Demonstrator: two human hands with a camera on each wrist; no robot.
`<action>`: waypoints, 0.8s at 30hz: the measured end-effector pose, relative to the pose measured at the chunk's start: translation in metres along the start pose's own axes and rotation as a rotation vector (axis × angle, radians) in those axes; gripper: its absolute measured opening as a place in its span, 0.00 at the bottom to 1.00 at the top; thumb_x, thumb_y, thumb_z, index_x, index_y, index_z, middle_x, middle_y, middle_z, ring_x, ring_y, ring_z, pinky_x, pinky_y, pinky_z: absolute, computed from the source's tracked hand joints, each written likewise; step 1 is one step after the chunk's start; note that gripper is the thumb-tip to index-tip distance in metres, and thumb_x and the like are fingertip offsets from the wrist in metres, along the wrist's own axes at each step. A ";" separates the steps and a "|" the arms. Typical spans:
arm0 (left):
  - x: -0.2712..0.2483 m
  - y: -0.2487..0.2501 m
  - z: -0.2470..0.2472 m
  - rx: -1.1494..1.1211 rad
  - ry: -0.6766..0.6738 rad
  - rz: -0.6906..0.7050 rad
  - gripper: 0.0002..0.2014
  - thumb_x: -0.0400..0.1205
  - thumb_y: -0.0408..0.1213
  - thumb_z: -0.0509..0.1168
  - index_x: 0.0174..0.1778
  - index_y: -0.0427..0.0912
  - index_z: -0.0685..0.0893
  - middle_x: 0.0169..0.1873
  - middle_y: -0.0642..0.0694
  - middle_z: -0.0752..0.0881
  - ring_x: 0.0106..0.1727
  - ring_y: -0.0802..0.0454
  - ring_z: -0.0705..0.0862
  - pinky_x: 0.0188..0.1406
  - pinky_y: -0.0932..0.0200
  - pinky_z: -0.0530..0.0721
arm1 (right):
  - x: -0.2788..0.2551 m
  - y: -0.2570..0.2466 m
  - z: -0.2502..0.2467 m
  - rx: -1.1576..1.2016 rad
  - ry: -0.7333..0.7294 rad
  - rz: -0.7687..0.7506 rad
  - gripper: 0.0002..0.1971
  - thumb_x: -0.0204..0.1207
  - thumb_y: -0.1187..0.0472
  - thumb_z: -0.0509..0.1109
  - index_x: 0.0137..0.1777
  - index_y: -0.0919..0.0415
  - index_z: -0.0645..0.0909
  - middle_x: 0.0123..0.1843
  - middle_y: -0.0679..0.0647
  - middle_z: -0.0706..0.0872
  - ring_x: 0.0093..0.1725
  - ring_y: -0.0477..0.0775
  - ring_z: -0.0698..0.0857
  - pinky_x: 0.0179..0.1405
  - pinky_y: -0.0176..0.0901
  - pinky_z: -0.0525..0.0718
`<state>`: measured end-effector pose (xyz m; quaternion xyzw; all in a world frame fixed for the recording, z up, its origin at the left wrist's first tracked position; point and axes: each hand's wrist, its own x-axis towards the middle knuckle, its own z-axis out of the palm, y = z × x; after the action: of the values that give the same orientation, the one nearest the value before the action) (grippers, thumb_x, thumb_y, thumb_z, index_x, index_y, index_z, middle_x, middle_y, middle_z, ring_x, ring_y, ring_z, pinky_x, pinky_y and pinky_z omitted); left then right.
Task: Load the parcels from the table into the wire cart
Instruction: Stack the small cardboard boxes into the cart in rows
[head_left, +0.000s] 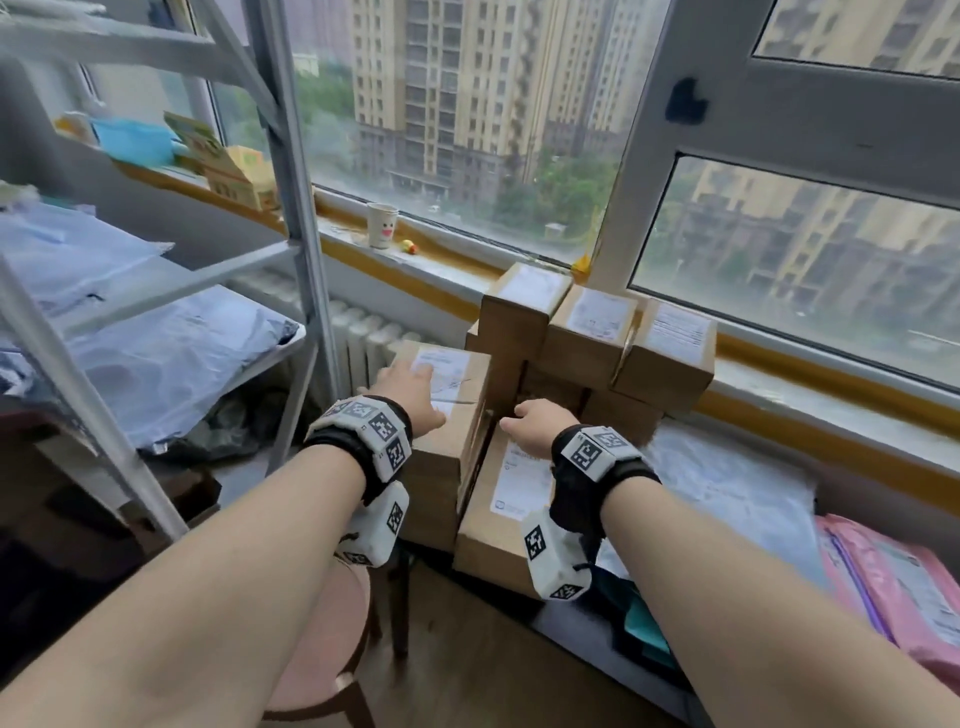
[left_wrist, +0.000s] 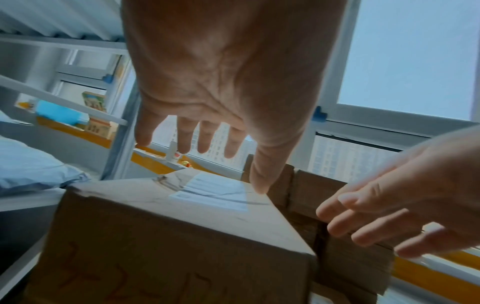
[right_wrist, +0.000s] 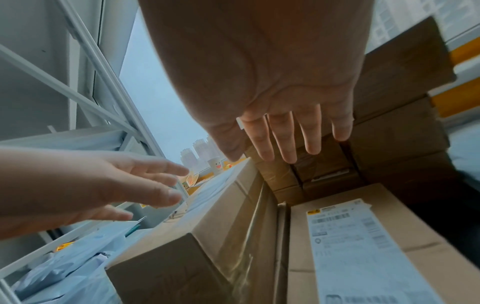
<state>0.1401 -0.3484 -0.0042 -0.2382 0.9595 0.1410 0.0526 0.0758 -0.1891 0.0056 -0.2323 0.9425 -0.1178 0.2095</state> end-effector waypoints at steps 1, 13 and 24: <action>0.006 -0.006 -0.001 -0.031 -0.010 -0.036 0.34 0.80 0.49 0.66 0.80 0.45 0.61 0.75 0.38 0.66 0.75 0.37 0.67 0.73 0.41 0.70 | 0.011 -0.003 0.002 0.004 -0.012 -0.002 0.23 0.85 0.50 0.55 0.71 0.66 0.76 0.71 0.60 0.79 0.70 0.61 0.78 0.64 0.44 0.76; 0.068 -0.049 0.018 -0.272 -0.166 -0.298 0.36 0.83 0.56 0.59 0.79 0.35 0.59 0.72 0.38 0.75 0.69 0.40 0.78 0.65 0.51 0.75 | 0.086 -0.014 0.018 0.314 -0.154 0.078 0.33 0.82 0.38 0.55 0.75 0.65 0.70 0.63 0.59 0.81 0.56 0.61 0.85 0.45 0.44 0.80; 0.067 -0.060 0.016 -0.212 -0.055 -0.293 0.33 0.84 0.60 0.54 0.76 0.38 0.65 0.71 0.37 0.76 0.69 0.38 0.77 0.66 0.49 0.76 | 0.077 -0.040 0.016 0.463 -0.123 0.024 0.32 0.81 0.40 0.60 0.77 0.61 0.67 0.67 0.58 0.81 0.56 0.61 0.87 0.53 0.51 0.88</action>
<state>0.1100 -0.4241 -0.0457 -0.3758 0.8924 0.2388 0.0736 0.0369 -0.2628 -0.0222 -0.1737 0.8785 -0.3141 0.3155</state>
